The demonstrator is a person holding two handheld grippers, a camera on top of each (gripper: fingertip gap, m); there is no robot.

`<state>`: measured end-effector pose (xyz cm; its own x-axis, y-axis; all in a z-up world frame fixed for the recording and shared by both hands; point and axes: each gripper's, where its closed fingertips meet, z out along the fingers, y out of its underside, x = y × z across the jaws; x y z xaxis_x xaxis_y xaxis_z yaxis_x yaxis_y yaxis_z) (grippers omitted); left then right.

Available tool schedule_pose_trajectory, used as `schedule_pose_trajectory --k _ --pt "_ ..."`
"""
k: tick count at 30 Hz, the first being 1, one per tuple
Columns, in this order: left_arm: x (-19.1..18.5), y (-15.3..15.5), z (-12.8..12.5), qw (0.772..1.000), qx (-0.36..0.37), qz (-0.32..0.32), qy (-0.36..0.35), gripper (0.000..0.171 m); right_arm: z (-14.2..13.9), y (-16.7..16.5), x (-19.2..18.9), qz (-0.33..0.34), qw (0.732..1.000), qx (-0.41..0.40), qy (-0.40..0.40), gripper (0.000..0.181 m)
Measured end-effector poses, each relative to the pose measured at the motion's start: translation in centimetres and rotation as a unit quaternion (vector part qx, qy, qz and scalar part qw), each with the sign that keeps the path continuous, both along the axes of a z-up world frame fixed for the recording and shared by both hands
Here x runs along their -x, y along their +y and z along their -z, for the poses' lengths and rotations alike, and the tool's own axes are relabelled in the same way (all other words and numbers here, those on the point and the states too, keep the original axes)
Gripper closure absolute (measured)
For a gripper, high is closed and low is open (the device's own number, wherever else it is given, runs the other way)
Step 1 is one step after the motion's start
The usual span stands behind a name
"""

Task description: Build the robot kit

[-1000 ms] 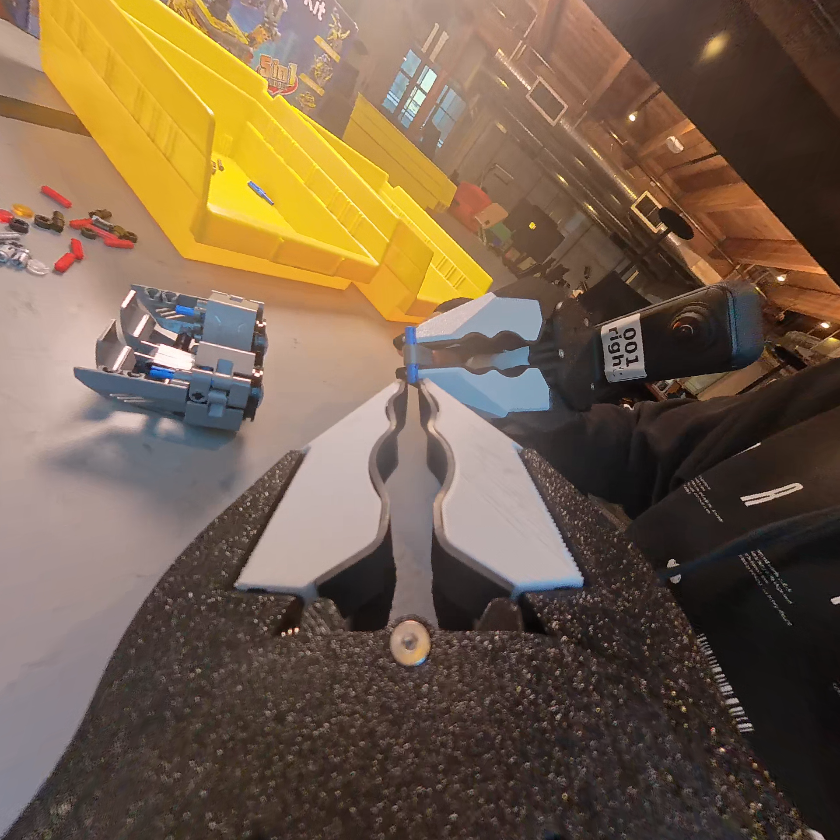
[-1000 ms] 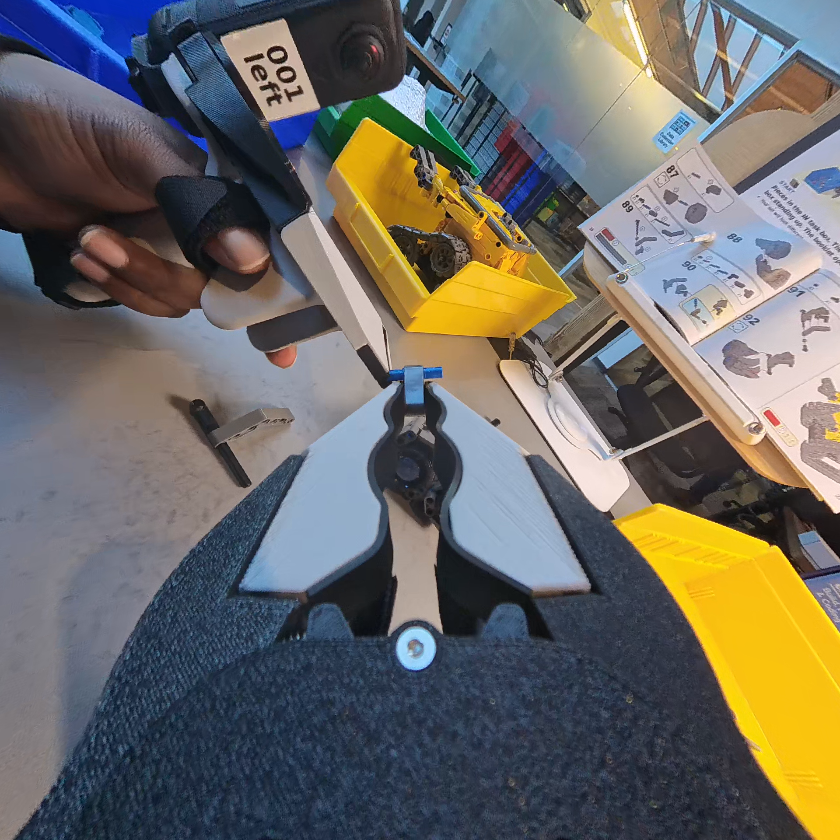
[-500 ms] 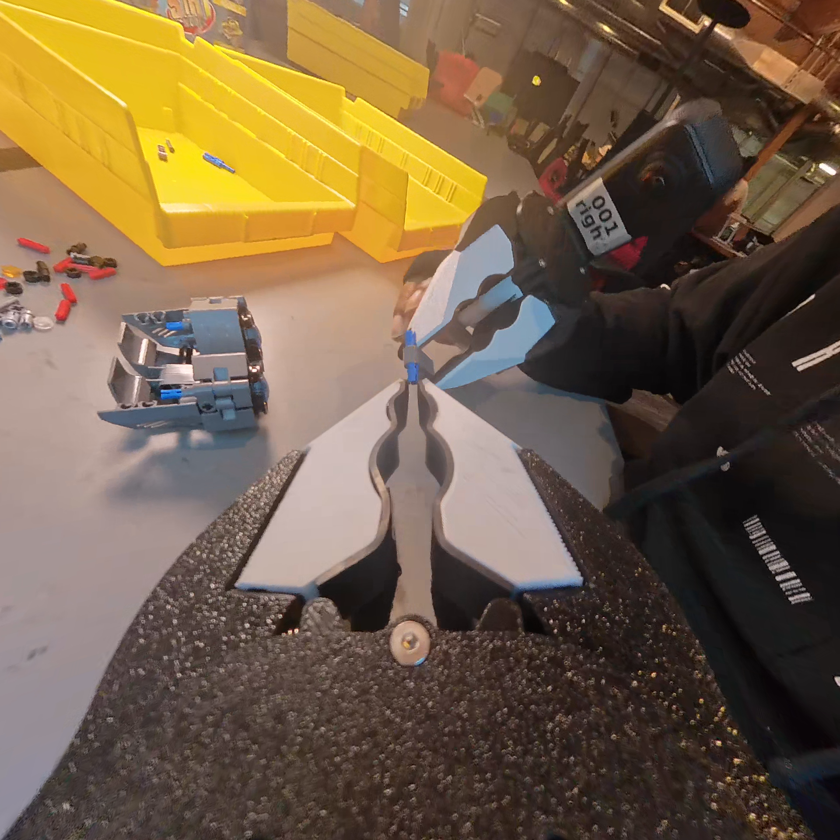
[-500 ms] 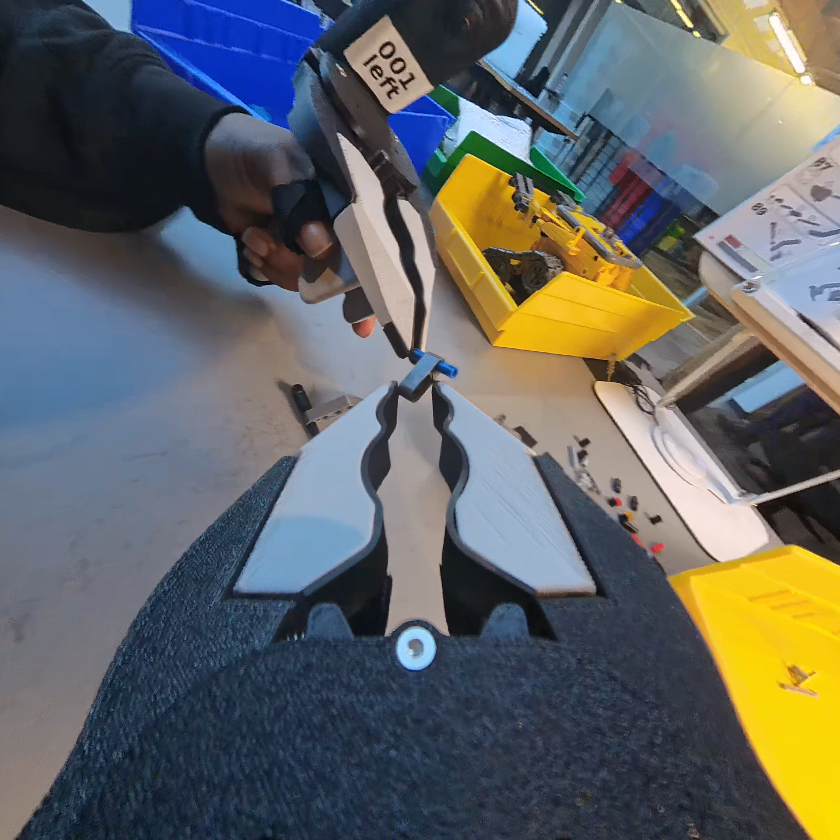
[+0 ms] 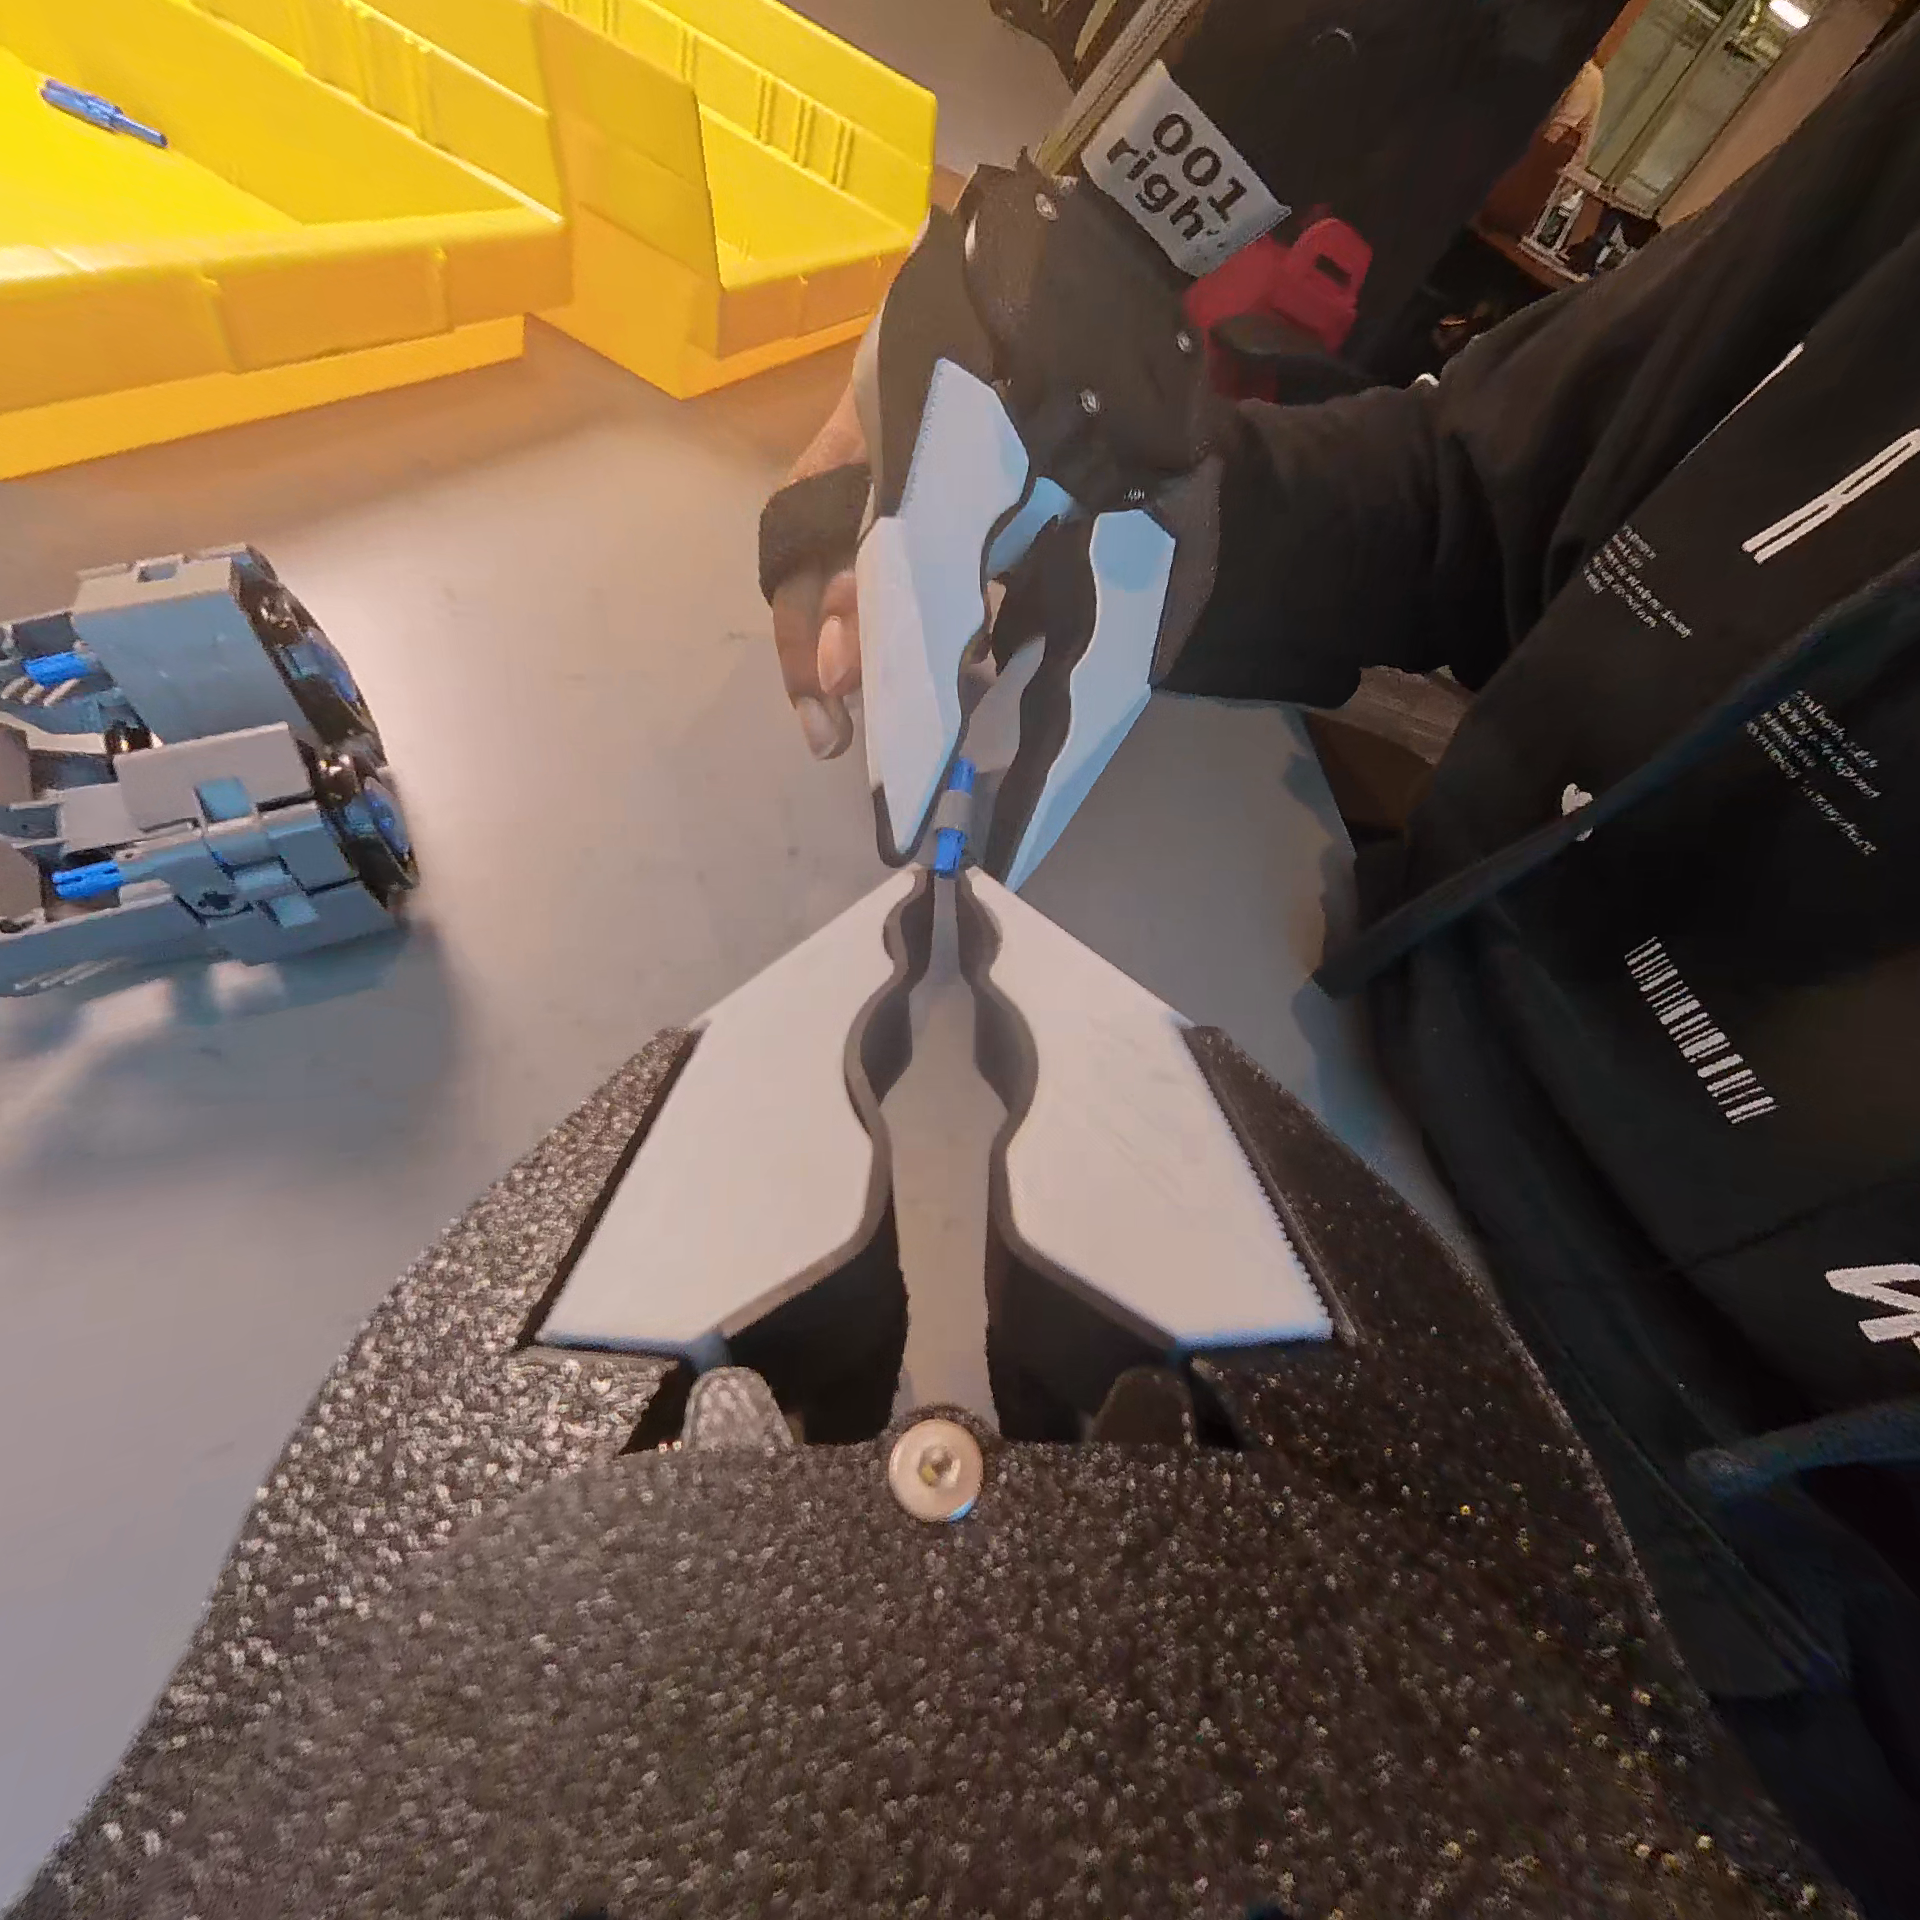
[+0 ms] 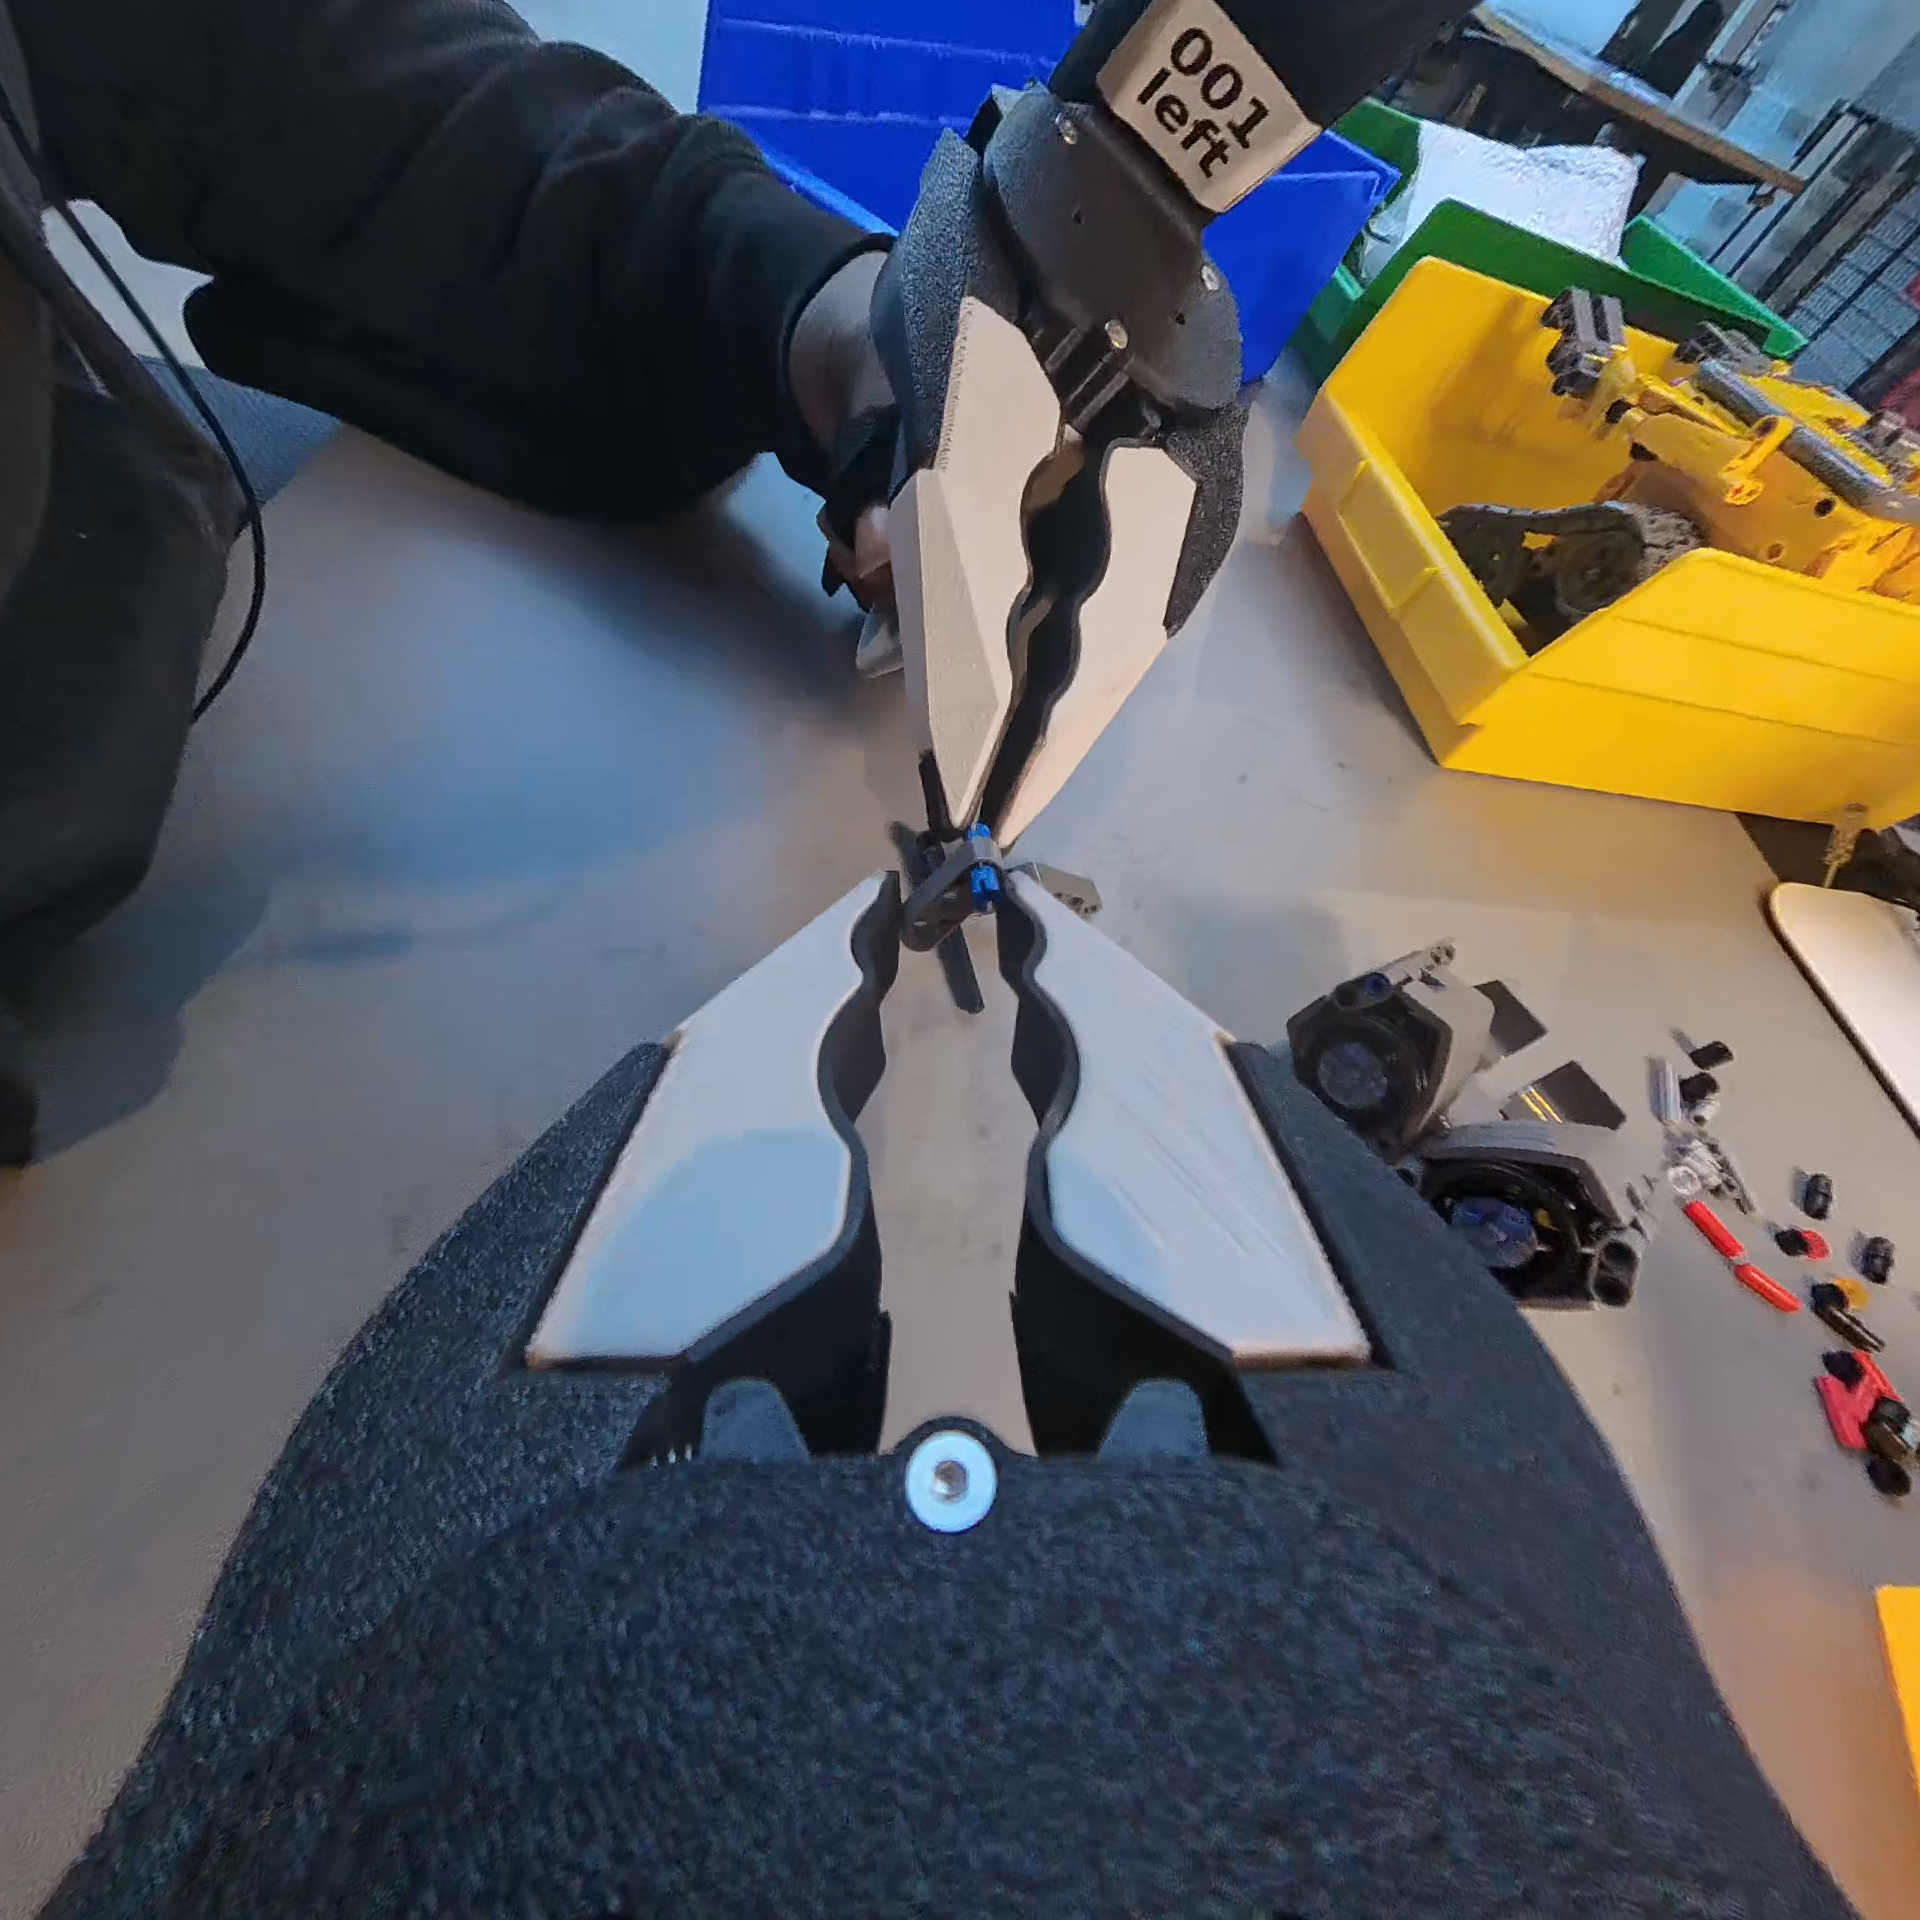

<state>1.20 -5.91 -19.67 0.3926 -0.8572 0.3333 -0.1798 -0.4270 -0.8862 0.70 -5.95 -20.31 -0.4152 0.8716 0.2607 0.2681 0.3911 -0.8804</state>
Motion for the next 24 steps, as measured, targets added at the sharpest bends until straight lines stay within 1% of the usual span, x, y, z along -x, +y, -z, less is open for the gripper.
schedule_pose_trajectory --k 5,7,9,11,13,15,16,20,24 --pt "0.3 0.4 0.3 1.0 0.022 -0.011 -0.004 0.168 0.9 0.4 0.0 0.007 1.0 -0.018 -0.018 0.165" --pt "0.5 0.4 0.4 0.999 0.034 -0.014 -0.01 0.168 0.7 0.7 0.1 0.017 0.999 -0.034 -0.009 0.156" --pt "0.4 0.4 0.5 0.999 0.044 -0.015 -0.013 0.168 0.1 0.8 0.4 0.026 0.999 -0.045 0.006 0.141" --pt "0.3 0.4 0.4 0.999 0.047 -0.013 -0.017 0.168 -0.1 0.5 0.5 0.02 0.998 -0.061 0.012 0.135" --pt "0.3 0.4 0.5 0.998 0.056 -0.013 -0.022 0.168 0.5 0.2 0.4 0.011 0.996 -0.086 0.006 0.139" --pt "0.4 0.5 0.4 0.998 0.061 -0.015 -0.026 0.168 0.9 0.3 0.5 0.013 0.994 -0.112 0.003 0.157" --pt "0.4 0.5 0.5 0.997 0.065 -0.017 -0.027 0.168 1.1 0.4 0.5 0.016 0.993 -0.121 0.0 0.159" --pt "0.5 0.6 0.6 0.996 0.082 -0.022 -0.033 0.168 1.2 0.4 0.5 0.017 0.993 -0.121 -0.002 0.159" --pt "0.7 0.9 0.6 0.992 0.112 -0.028 -0.055 0.169 1.4 0.6 0.6 0.017 0.989 -0.143 -0.001 0.159"
